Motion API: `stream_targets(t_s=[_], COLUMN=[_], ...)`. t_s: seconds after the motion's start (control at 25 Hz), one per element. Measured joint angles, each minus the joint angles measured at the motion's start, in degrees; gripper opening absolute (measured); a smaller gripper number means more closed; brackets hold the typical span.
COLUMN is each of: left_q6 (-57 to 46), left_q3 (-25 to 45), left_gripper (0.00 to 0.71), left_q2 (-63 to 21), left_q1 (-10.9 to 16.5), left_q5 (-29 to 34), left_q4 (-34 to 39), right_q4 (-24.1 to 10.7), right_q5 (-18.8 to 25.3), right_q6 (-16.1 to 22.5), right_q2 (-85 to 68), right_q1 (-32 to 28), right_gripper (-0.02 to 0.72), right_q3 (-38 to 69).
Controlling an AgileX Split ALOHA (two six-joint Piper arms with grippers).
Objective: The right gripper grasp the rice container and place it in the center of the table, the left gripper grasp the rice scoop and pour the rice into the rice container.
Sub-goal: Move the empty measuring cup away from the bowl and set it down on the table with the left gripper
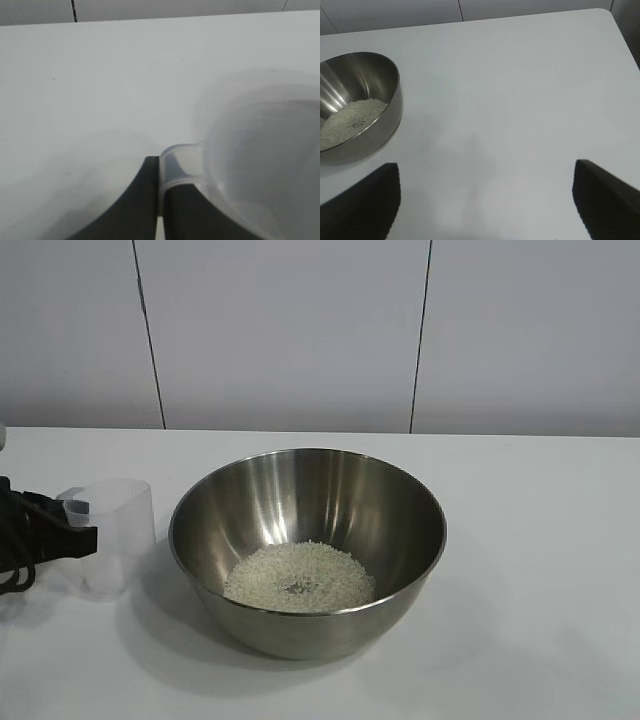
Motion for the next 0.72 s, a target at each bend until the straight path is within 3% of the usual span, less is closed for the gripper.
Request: stream_targets(t_s=[0.24,0.72], left_q6=[3.0,10.1], left_q3=[0.0,7.3], left_gripper=[0.354,0.518], left_q2=[0.0,-1.6], left_q1=[0.0,0.0], left_q5=[-0.1,-0.2], left_q4=[0.0,-0.5], right_q4=[0.0,0.0], right_q5=[0.0,0.0], right_q6=[0.0,0.0], right_q2=[0.0,0.0], right_q1=[0.0,0.0], right_gripper=[0.641,0.641], right_q3=[0.0,0.0])
